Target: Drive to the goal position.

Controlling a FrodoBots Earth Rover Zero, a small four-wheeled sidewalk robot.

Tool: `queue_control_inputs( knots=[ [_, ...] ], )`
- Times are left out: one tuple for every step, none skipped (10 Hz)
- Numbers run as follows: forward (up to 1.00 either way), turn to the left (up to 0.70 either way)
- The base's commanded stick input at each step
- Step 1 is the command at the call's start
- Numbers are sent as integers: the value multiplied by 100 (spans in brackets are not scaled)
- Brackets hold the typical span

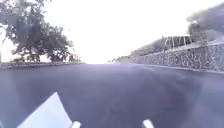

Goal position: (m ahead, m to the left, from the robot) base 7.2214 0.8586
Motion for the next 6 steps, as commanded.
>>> queue_control_inputs(
  knots=[
    [70,0],
    [70,0],
    [70,0],
    [70,0],
    [70,0],
    [70,0]
  ],
)
